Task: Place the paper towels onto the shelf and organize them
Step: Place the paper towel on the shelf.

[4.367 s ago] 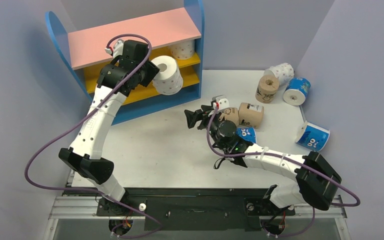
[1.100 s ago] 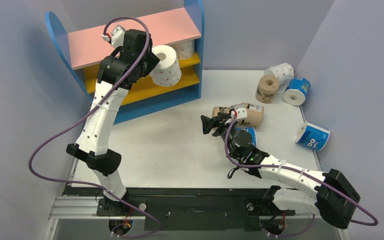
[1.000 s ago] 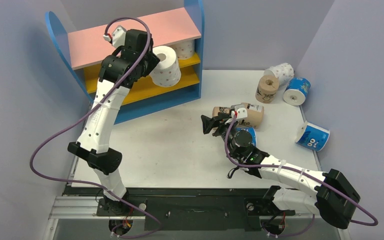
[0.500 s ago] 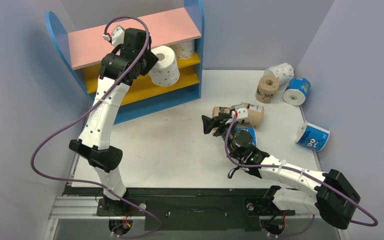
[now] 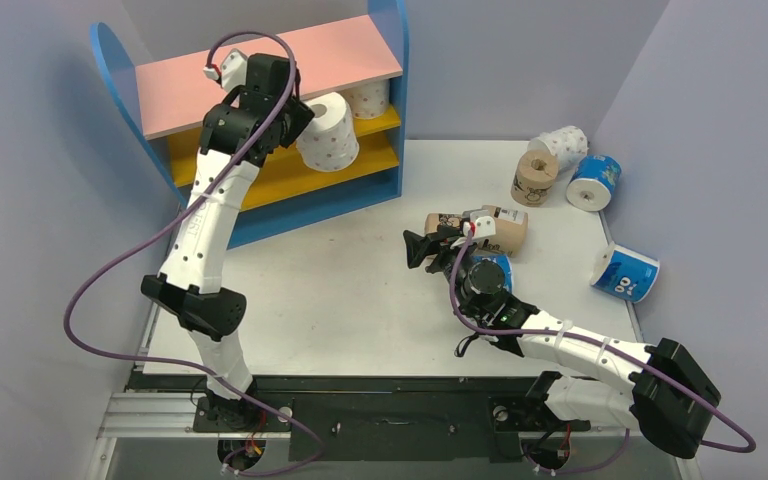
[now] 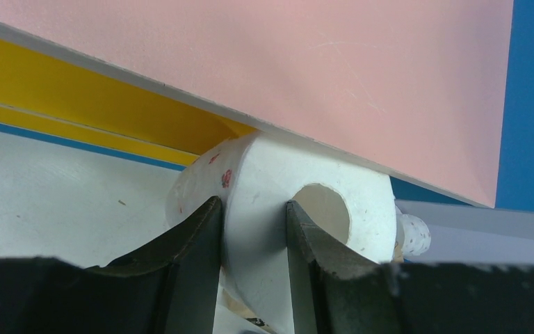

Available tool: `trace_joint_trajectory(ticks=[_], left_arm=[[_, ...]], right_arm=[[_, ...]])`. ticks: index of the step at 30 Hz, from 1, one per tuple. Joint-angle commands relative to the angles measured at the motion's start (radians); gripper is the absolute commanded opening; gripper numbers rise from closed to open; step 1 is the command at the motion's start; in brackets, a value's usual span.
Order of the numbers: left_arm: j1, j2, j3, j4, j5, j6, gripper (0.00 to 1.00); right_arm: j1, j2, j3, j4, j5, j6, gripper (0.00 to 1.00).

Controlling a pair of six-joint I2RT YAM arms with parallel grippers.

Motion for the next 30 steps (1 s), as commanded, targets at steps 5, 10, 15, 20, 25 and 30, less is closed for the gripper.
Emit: trace_joint_trajectory(ticks=[5,10,15,20,25,30], left_arm=[[0.036,0.029,0.065,0.083,-0.057,0.012,0.00],[0.023,0.028,0.058,0.118,-0.056,0.047,0.00],[-0.003,0.029,0.058,0.142,-0.068,0.105,0.00],[-0.027,0.031,0.062,0.168,-0.080,0.153,0.00],[-0.029,0.044,0.073,0.171,-0.091,0.172,0.00],[-0.029,0.047,0.077,0.175,-0.099,0.169,0.00]], right_arm=[[-0.008,0.015,0.021,0.058,0.005,0.013,0.72],[-0.008,0.065,0.071,0.121,-0.017,0.011,0.72],[-0.006,0.159,0.136,0.213,-0.041,0.001,0.72],[-0.005,0.243,0.194,0.303,-0.093,-0.034,0.73],[-0.006,0.300,0.266,0.332,-0.134,-0.086,0.74],[-0.008,0.384,0.361,0.349,-0.127,-0.109,0.76]])
